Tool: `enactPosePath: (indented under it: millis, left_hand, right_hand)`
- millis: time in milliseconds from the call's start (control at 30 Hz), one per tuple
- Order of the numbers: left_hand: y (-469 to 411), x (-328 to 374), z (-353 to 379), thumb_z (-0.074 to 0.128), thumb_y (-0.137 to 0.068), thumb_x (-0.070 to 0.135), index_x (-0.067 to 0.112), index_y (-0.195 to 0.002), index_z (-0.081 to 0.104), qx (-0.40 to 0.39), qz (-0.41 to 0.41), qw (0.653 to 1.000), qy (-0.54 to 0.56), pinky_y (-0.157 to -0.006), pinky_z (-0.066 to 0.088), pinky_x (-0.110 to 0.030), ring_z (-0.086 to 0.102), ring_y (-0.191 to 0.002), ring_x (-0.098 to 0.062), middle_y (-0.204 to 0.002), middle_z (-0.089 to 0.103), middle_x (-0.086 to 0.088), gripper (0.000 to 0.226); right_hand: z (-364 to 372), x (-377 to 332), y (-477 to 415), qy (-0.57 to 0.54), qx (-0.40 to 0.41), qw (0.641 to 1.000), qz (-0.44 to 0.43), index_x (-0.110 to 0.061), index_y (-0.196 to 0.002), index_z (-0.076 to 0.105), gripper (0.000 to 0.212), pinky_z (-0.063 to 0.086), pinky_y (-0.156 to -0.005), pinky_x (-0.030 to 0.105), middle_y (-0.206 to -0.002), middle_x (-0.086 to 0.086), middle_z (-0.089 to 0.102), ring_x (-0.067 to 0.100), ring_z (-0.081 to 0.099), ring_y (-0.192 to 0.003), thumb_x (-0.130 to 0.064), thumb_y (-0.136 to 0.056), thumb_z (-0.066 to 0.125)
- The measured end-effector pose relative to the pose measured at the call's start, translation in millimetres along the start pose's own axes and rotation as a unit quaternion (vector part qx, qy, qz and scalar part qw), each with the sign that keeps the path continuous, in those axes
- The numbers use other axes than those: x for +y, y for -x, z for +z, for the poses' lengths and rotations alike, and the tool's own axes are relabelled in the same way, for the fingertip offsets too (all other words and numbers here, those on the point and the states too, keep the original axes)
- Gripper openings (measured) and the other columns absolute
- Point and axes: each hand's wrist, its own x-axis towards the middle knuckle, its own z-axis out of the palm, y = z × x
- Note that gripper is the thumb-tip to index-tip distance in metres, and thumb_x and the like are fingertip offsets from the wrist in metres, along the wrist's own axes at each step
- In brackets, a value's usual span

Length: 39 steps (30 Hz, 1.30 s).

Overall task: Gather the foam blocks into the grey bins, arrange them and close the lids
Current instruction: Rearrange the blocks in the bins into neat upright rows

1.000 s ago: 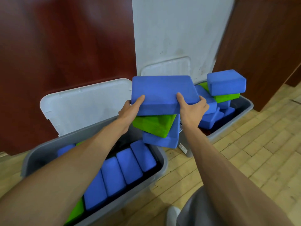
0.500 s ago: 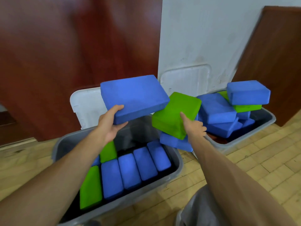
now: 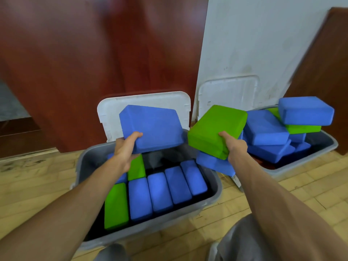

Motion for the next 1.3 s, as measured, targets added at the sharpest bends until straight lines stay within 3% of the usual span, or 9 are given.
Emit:
enactPosePath:
  millis: [100, 200, 300, 367, 533, 633, 800, 1000, 1300]
  left_hand:
    - [-0.6, -6.3, -7.4, 0.074, -0.074, 0.027, 0.007, -0.120, 0.052, 0.014, 0.010, 0.999, -0.051, -0.075, 0.055, -0.038, 0.061, -0.100, -0.019, -0.120, 0.061, -0.006, 0.055]
    - [3.7, -9.8, -14.1, 0.081, -0.070, 0.031, 0.010, -0.114, 0.055, 0.023, 0.038, 0.995, -0.092, -0.084, 0.056, -0.043, 0.064, -0.099, -0.020, -0.113, 0.065, -0.004, 0.054]
    - [7.4, -7.5, -21.6, 0.085, -0.051, 0.050, 0.012, -0.101, 0.061, 0.040, 0.069, 0.987, -0.143, -0.079, 0.059, -0.042, 0.068, -0.089, -0.017, -0.101, 0.070, -0.002, 0.067]
    - [7.7, -8.0, -25.5, 0.082, -0.040, 0.063, 0.010, -0.104, 0.059, 0.054, 0.072, 0.980, -0.178, -0.077, 0.059, -0.043, 0.068, -0.089, -0.017, -0.101, 0.069, -0.001, 0.086]
    - [19.6, -6.3, -12.2, 0.077, -0.050, 0.070, 0.009, -0.102, 0.042, 0.077, 0.120, 0.948, -0.286, -0.086, 0.051, -0.048, 0.059, -0.101, -0.030, -0.112, 0.057, -0.012, 0.087]
    - [23.4, -0.4, -0.3, 0.073, -0.067, 0.064, 0.005, -0.112, 0.041, 0.090, 0.121, 0.928, -0.340, -0.088, 0.047, -0.044, 0.053, -0.110, -0.033, -0.121, 0.050, -0.012, 0.081]
    - [23.8, 0.2, 2.5, 0.070, -0.073, 0.062, 0.003, -0.124, 0.035, 0.085, 0.117, 0.917, -0.372, -0.088, 0.043, -0.041, 0.048, -0.118, -0.034, -0.132, 0.041, -0.013, 0.085]
    - [7.6, -6.8, 14.5, 0.071, -0.071, 0.063, 0.005, -0.131, 0.029, 0.066, 0.069, 0.940, -0.328, -0.095, 0.048, -0.048, 0.046, -0.121, -0.033, -0.139, 0.032, -0.013, 0.094]
    - [-20.6, -33.3, 33.0, 0.069, -0.073, 0.063, 0.006, -0.141, 0.027, 0.049, 0.053, 0.942, -0.327, -0.103, 0.040, -0.039, 0.040, -0.129, -0.029, -0.145, 0.028, -0.011, 0.098]
  right_hand:
    - [2.6, -14.8, 17.9, 0.024, 0.062, 0.998, -0.022, 0.001, -0.129, 0.040, 0.114, 0.048, -0.092, 0.050, -0.127, 0.018, 0.049, 0.037, 0.052, -0.113, -0.058, -0.038, 0.075]
    - [9.2, -32.2, 35.8, 0.009, 0.068, 0.992, -0.105, -0.003, -0.127, 0.044, 0.087, 0.047, -0.084, 0.036, -0.131, 0.016, 0.048, 0.031, 0.053, -0.112, -0.044, -0.059, 0.080]
    - [19.1, -41.5, 51.7, -0.051, 0.040, 0.979, -0.191, -0.011, -0.116, 0.051, 0.065, 0.046, -0.076, 0.034, -0.116, 0.007, 0.055, 0.021, 0.055, -0.095, -0.042, -0.066, 0.078]
    - [26.4, -43.7, 61.6, -0.064, -0.006, 0.974, -0.215, -0.017, -0.108, 0.053, 0.051, 0.051, -0.078, 0.041, -0.099, 0.001, 0.059, 0.021, 0.058, -0.090, -0.044, -0.069, 0.074]
    - [40.3, -44.6, 74.0, 0.054, -0.052, 0.957, -0.282, -0.022, -0.105, 0.062, 0.036, 0.048, -0.081, 0.037, -0.098, 0.001, 0.063, 0.022, 0.059, -0.094, -0.044, -0.078, 0.070]
    - [46.8, -50.7, 75.8, 0.127, -0.044, 0.936, -0.324, -0.027, -0.105, 0.064, 0.036, 0.045, -0.076, 0.033, -0.096, -0.005, 0.061, 0.020, 0.059, -0.095, -0.048, -0.076, 0.069]
    - [49.6, -62.0, 76.8, 0.248, -0.027, 0.902, -0.353, -0.028, -0.109, 0.066, 0.039, 0.039, -0.073, 0.031, -0.098, -0.004, 0.062, 0.019, 0.056, -0.088, -0.049, -0.077, 0.064]
    - [71.3, -51.8, 60.5, 0.378, -0.055, 0.850, -0.363, -0.009, -0.077, 0.067, 0.043, 0.038, -0.056, 0.026, -0.071, 0.003, 0.061, 0.024, 0.059, -0.068, -0.052, -0.078, 0.060]
    - [139.7, -49.1, 32.5, 0.436, -0.234, 0.811, -0.312, -0.018, -0.063, 0.039, 0.058, 0.039, -0.058, 0.030, -0.081, 0.004, 0.053, 0.025, 0.054, -0.076, -0.072, -0.070, 0.060]
